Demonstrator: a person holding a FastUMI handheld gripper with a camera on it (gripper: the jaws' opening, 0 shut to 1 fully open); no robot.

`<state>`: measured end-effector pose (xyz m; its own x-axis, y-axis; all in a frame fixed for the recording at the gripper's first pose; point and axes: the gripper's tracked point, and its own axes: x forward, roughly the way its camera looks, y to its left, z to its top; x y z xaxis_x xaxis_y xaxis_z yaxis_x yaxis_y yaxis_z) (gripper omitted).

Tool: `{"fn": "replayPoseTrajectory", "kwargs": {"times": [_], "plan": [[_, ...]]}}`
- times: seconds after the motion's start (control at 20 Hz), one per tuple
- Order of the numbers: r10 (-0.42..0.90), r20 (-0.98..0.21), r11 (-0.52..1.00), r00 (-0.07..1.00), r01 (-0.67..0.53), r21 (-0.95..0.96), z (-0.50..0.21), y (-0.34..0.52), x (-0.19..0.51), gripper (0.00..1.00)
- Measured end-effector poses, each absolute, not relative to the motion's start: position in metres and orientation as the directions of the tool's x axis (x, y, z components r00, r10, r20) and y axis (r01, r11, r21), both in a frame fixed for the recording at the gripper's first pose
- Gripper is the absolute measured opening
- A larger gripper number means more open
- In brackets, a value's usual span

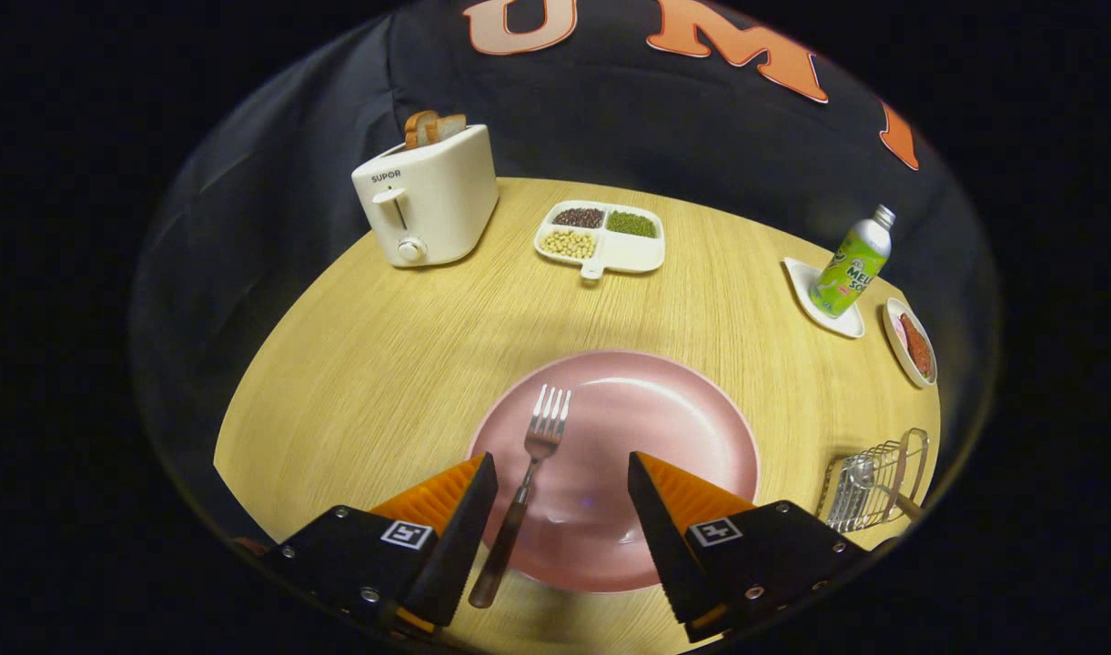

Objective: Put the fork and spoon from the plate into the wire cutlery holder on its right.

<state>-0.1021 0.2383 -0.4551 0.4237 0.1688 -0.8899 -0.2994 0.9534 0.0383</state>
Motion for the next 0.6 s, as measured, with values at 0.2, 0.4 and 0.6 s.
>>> {"fn": "replayPoseTrajectory", "kwargs": {"times": [0.2, 0.4, 0.6], "plan": [[0.143, -0.922, 0.951, 0.361, -0.308, 0.027, -0.472, 0.241, -0.116, 0.66], [0.13, -0.935, 0.954, 0.329, -0.3, 0.027, -0.485, 0.243, -0.123, 0.41], [0.119, -0.942, 0.962, 0.313, -0.271, 0.032, -0.489, 0.242, -0.124, 0.17]]}}
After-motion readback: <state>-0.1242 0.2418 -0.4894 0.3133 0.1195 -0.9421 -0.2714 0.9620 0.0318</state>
